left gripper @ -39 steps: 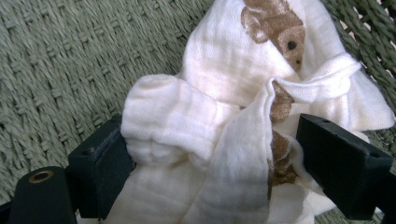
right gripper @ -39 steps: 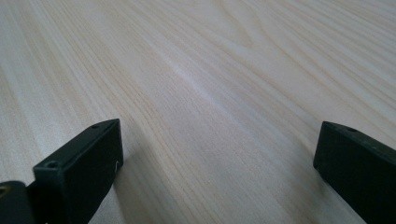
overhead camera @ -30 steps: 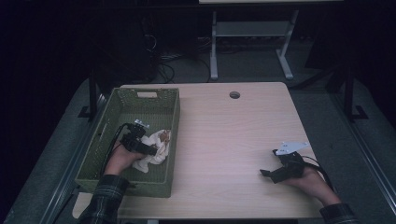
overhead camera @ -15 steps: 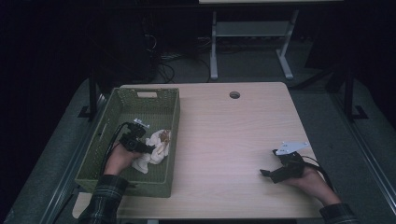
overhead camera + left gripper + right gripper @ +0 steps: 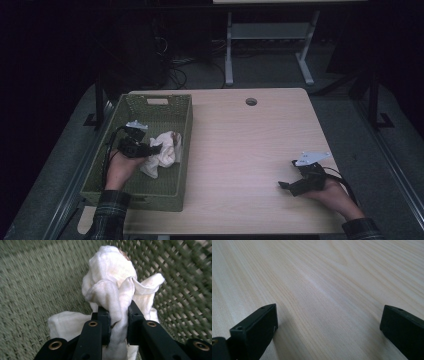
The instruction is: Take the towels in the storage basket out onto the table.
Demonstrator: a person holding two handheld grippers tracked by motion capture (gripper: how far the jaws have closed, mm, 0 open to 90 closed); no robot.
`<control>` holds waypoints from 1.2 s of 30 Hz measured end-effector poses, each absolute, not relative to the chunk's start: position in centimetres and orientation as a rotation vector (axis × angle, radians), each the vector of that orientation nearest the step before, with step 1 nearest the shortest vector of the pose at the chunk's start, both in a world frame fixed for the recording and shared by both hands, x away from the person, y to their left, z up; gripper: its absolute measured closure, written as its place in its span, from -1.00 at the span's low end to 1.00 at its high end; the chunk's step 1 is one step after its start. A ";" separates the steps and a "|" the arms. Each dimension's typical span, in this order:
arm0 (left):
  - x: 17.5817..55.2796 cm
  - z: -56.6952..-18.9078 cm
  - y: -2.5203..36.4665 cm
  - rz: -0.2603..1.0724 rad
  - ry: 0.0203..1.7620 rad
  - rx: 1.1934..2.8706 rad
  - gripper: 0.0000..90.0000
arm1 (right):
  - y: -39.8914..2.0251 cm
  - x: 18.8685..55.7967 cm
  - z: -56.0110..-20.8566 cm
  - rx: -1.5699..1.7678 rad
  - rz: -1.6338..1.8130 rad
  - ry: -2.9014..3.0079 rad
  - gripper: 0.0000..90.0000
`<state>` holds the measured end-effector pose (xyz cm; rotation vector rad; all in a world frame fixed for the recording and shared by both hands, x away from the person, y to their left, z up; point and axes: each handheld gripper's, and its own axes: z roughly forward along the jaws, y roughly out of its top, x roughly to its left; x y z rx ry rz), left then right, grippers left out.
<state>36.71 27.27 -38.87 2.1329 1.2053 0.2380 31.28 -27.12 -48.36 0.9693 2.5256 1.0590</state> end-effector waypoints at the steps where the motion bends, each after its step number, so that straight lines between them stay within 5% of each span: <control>1: 36.7 -38.9 27.3 0.238 1.205 2.133 0.71 | -27.1 31.3 -48.4 0.969 1.059 2.526 -0.98; 20: 35.2 -34.1 28.0 0.312 1.108 1.964 0.71 | -27.1 31.3 -48.4 0.970 1.059 2.526 -0.98; 36: 34.9 -29.2 25.0 0.328 0.945 1.917 0.71 | -27.1 31.3 -48.4 0.969 1.060 2.525 -0.98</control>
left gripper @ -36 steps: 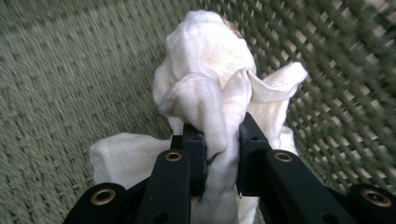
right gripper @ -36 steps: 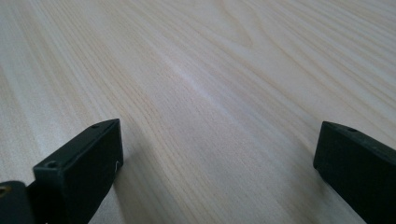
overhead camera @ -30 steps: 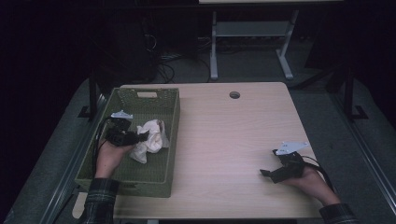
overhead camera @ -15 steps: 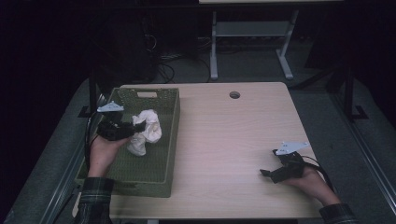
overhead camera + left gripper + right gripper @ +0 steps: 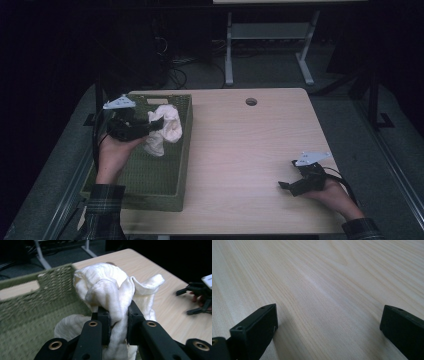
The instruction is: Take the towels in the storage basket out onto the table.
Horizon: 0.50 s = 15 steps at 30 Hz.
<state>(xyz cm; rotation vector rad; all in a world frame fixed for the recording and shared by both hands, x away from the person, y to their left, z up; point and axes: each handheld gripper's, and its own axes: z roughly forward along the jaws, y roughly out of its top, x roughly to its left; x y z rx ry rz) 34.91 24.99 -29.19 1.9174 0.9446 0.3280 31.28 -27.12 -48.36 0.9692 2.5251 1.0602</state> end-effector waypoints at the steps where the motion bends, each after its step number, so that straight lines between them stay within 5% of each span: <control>1: 34.9 -28.9 24.7 0.327 0.933 1.918 0.71 | -27.1 31.3 -48.4 0.969 1.060 2.525 -0.98; 15: 34.9 -26.5 20.3 0.298 0.795 1.924 0.71 | -27.1 31.3 -48.4 0.969 1.060 2.525 -0.98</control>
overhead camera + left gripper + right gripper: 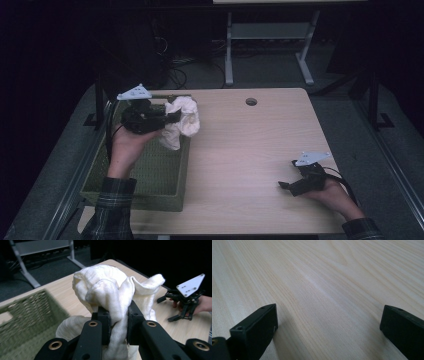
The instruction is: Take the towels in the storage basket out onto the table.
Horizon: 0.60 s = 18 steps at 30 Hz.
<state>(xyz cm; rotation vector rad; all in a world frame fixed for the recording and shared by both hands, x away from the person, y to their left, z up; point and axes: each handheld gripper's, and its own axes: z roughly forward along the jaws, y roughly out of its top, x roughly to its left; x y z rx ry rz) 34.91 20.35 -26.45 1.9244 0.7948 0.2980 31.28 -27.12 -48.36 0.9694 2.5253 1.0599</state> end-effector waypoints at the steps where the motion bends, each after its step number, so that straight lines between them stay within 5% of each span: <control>1: 35.0 -26.3 19.5 0.291 0.776 1.926 0.71 | -27.1 31.3 -48.4 0.969 1.060 2.525 -0.98; 18: 36.0 -27.1 11.9 0.207 0.657 1.965 0.71 | -27.1 31.3 -48.3 0.975 1.062 2.526 -0.98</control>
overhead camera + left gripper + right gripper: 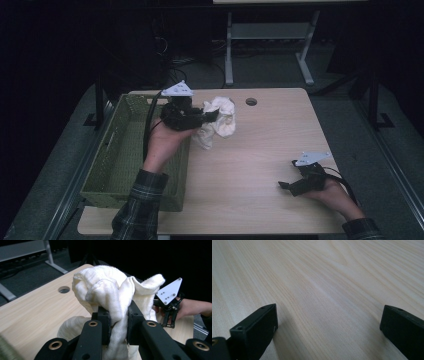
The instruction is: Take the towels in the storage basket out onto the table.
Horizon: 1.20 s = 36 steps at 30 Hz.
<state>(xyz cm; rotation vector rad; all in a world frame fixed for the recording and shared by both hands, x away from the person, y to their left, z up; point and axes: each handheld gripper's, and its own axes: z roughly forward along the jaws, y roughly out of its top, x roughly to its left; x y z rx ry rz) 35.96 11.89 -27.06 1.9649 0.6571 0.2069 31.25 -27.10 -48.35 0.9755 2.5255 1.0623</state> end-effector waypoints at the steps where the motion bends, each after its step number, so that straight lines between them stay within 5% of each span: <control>1: 36.0 -27.3 11.4 0.200 0.652 1.968 0.71 | -27.1 31.3 -48.3 0.975 1.062 2.526 -0.98; 22: 36.5 -31.9 4.0 0.151 0.618 2.068 0.71 | -27.1 31.3 -48.3 0.972 1.063 2.525 -0.98; 36: 38.2 -39.0 -0.3 0.066 0.656 2.140 0.71 | -27.1 31.3 -48.4 0.971 1.059 2.525 -0.98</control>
